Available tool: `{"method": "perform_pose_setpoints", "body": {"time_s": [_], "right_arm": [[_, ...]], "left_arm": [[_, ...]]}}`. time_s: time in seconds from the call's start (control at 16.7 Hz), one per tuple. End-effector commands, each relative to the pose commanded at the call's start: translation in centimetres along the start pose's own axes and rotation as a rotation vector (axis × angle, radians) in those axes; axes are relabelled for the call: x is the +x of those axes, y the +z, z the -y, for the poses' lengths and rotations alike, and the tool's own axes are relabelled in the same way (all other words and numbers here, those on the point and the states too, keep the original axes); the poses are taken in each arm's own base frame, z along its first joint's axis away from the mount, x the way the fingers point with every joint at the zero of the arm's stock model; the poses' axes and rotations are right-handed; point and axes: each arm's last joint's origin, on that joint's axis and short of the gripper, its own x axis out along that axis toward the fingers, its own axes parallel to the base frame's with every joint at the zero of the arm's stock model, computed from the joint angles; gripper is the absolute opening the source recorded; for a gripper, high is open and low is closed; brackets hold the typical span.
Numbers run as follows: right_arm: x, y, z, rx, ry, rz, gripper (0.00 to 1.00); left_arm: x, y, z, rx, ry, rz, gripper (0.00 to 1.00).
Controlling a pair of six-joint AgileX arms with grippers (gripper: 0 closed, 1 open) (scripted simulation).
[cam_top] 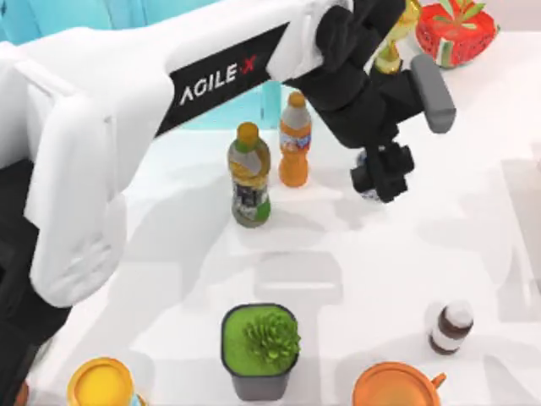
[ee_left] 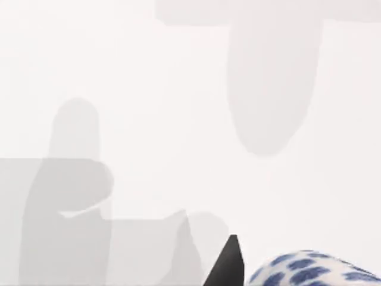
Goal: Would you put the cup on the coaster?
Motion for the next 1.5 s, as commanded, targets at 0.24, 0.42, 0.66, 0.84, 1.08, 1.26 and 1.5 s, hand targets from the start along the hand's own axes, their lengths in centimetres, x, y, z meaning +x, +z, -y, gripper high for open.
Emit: {"method": "perform_pose_setpoints", "body": {"time_s": [0.24,0.42,0.66,0.84,1.08,1.26,1.5], "right_arm": [[0.0,0.0,0.0,0.000,0.000,0.000,1.00],[0.0,0.0,0.0,0.000,0.000,0.000,1.00],[0.0,0.0,0.0,0.000,0.000,0.000,1.00],[0.0,0.0,0.0,0.000,0.000,0.000,1.00],[0.0,0.0,0.0,0.000,0.000,0.000,1.00],[0.0,0.0,0.0,0.000,0.000,0.000,1.00],[0.0,0.0,0.0,0.000,0.000,0.000,1.00]], "left_arm": [[-8.1,-2.7,1.9,-0.178,0.074,0.036,0.00],[-13.6,-7.4,3.4,-0.371,0.167,0.048,0.00],[-18.3,-15.5,6.3,-0.669,0.323,0.051,0.00],[-19.6,-21.1,9.2,-0.878,0.440,0.050,0.00],[-19.7,-26.9,12.7,-1.102,0.596,0.046,0.00],[-19.0,-29.9,14.6,-1.222,0.677,0.024,0.00],[-18.3,-31.5,15.6,-1.288,0.706,-0.003,0.00]]}}
